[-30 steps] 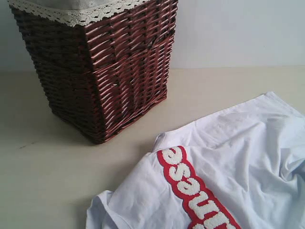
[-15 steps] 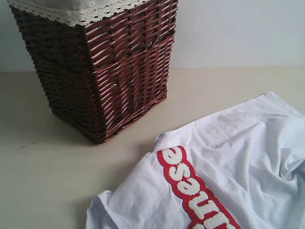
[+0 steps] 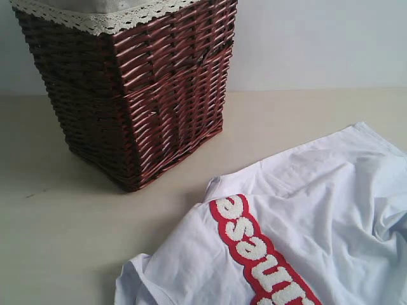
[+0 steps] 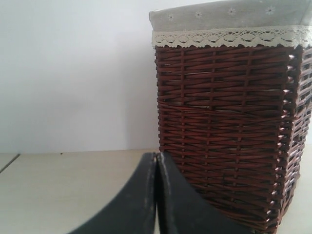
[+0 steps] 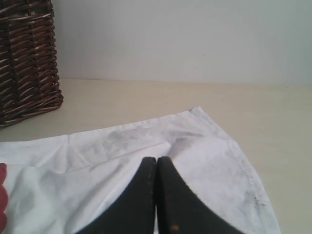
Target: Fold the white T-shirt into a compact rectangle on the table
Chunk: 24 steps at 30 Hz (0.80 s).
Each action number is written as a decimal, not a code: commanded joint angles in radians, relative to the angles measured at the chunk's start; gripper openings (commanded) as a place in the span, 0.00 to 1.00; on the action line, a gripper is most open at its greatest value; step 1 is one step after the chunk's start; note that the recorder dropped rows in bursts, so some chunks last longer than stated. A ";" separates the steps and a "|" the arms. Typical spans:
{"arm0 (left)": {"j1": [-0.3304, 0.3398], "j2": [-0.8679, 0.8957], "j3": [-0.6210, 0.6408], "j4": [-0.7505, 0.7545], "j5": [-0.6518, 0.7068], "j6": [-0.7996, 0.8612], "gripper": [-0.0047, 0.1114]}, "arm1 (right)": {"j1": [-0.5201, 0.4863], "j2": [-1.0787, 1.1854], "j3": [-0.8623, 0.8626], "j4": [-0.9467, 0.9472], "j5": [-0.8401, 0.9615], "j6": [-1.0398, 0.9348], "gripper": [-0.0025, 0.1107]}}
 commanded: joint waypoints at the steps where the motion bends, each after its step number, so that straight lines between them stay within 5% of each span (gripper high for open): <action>1: 0.002 -0.007 -0.001 -0.007 0.000 -0.002 0.04 | -0.003 -0.006 0.009 -0.009 -0.002 0.010 0.02; 24: 0.002 -0.007 -0.001 -0.007 0.003 -0.002 0.04 | -0.003 -0.006 0.009 -0.036 -0.002 0.010 0.02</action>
